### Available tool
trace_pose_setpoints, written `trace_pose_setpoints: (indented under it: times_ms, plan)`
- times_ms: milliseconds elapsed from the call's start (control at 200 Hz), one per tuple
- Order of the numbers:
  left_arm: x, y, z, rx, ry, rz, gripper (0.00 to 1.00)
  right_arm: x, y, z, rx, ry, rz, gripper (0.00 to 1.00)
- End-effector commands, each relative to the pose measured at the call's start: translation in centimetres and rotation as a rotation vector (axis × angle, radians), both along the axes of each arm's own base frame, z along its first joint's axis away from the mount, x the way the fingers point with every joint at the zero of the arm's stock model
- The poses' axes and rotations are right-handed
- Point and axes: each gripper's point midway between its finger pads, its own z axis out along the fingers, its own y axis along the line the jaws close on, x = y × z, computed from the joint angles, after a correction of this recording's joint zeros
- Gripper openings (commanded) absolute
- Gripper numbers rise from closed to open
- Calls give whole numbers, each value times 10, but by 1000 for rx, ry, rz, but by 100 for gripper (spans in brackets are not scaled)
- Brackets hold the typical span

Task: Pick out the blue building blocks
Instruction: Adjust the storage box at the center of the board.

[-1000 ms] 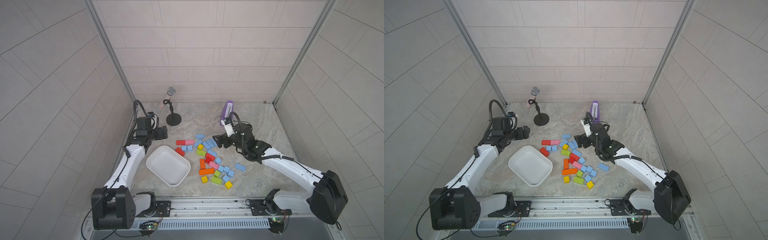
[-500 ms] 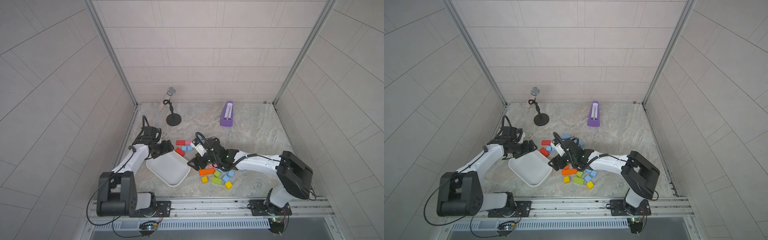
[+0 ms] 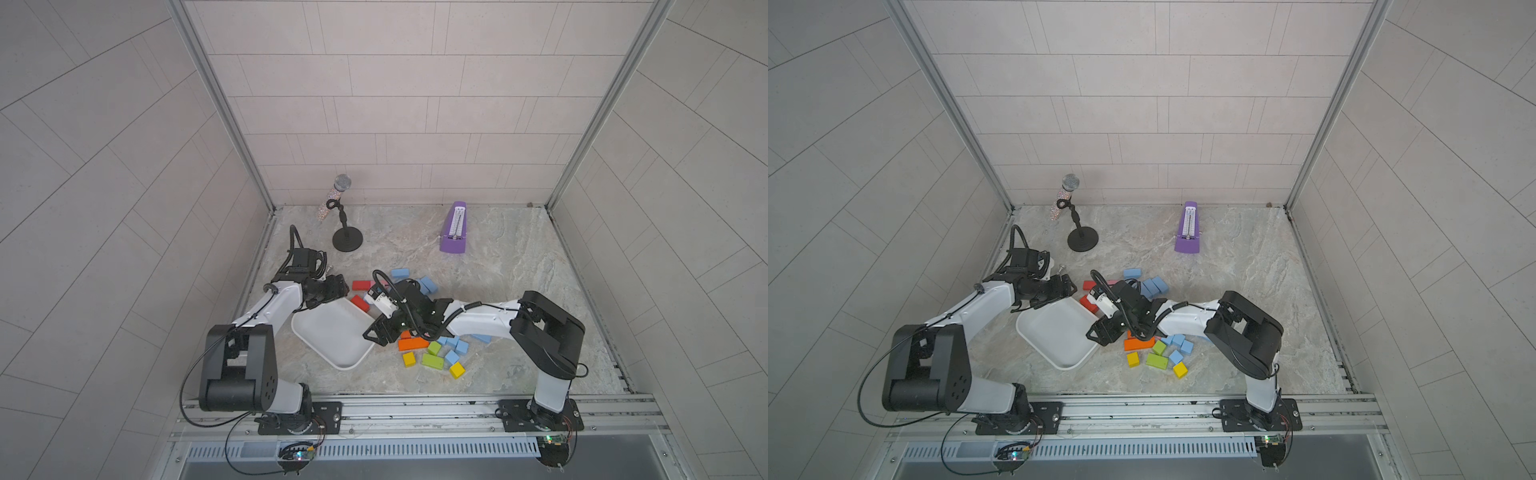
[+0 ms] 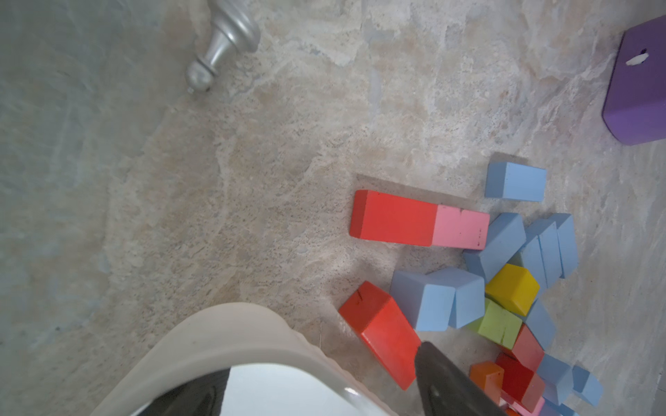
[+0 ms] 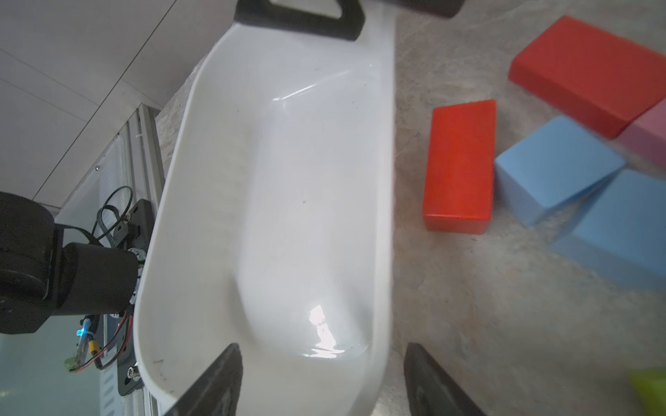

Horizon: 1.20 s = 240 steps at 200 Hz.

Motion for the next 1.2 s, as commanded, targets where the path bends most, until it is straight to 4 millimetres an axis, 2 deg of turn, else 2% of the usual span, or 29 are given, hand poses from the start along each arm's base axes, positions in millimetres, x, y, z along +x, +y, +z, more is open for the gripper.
trace_pose_setpoints:
  times_ms: [0,190,390,700,821,986,1106,1196]
  plan:
    - [23,-6,11,38,-80,-26,85,-15,16,6,40,9,45,70]
    - [35,-27,11,46,-106,-85,85,-30,27,6,50,-5,81,67]
    - [32,-56,7,2,-110,-146,85,-33,32,3,54,-18,75,65]
    - [27,-86,11,-91,-125,-210,85,-26,23,6,54,-65,28,64]
    - [26,-89,10,-94,-127,-219,85,-25,16,10,47,-85,15,64]
    - [28,-76,32,1,-181,-243,86,-21,-5,29,52,-141,-32,64]
    - [29,-64,60,69,-280,-268,87,-13,-35,41,56,-119,-83,63]
    - [25,-62,70,122,-289,-337,85,1,-64,44,55,-57,-135,64]
